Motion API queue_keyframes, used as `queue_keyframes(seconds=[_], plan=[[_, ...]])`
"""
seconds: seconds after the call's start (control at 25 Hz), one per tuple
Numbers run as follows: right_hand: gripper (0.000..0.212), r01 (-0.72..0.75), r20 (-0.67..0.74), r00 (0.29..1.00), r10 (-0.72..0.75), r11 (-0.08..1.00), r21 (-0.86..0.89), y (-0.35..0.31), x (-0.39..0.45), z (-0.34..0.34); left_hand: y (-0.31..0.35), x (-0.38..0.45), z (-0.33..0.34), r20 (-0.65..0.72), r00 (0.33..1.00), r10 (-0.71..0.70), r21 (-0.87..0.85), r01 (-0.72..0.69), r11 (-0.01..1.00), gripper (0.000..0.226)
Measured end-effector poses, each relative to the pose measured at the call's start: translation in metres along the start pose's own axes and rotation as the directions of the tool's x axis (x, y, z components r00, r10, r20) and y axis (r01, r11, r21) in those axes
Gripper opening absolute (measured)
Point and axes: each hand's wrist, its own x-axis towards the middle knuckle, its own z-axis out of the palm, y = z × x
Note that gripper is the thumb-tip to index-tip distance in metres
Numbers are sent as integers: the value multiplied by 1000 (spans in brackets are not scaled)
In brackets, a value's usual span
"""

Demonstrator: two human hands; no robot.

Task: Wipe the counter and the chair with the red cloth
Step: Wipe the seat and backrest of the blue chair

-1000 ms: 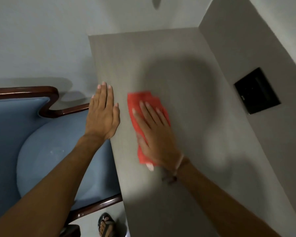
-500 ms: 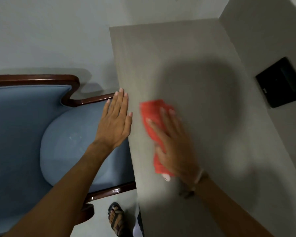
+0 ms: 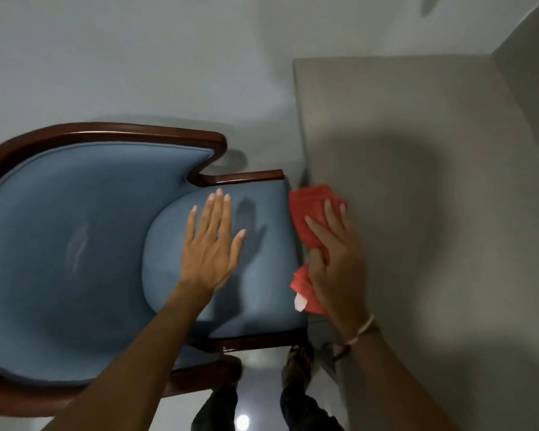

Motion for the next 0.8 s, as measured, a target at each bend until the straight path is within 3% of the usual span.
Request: queue_keyframes(seconds=[0.12, 0.24, 0.36, 0.48, 0.56, 0.68, 0.8], plan=[[56, -110, -136, 979, 152, 955, 275, -40, -16, 45, -78, -25, 21, 47, 995, -90, 46, 87, 995, 71], [54, -162, -97, 975, 200, 939, 302, -59, 0, 133, -142, -26, 58, 61, 986, -154, 37, 152, 988, 70], [56, -166, 144, 978, 152, 981, 95, -41, 17, 239, -173, -17, 97, 30, 985, -172, 27, 172, 985, 67], [68, 24, 477, 877, 50, 989, -148, -5, 6, 304, -166, -13, 130, 15, 989, -145, -12, 145, 989, 69], [71, 91, 434, 901, 13, 972, -217, 30, 6, 309, -140, -5, 153, 5, 996, -92, -120, 92, 989, 67], [66, 67, 191, 981, -18, 965, -254, 79, 46, 293, -84, 10, 187, 16, 999, -43, -235, 46, 971, 63], [63, 102, 246, 969, -16, 933, -344, 112, 103, 305, -51, 31, 226, 145, 973, -177, -193, 203, 960, 72]])
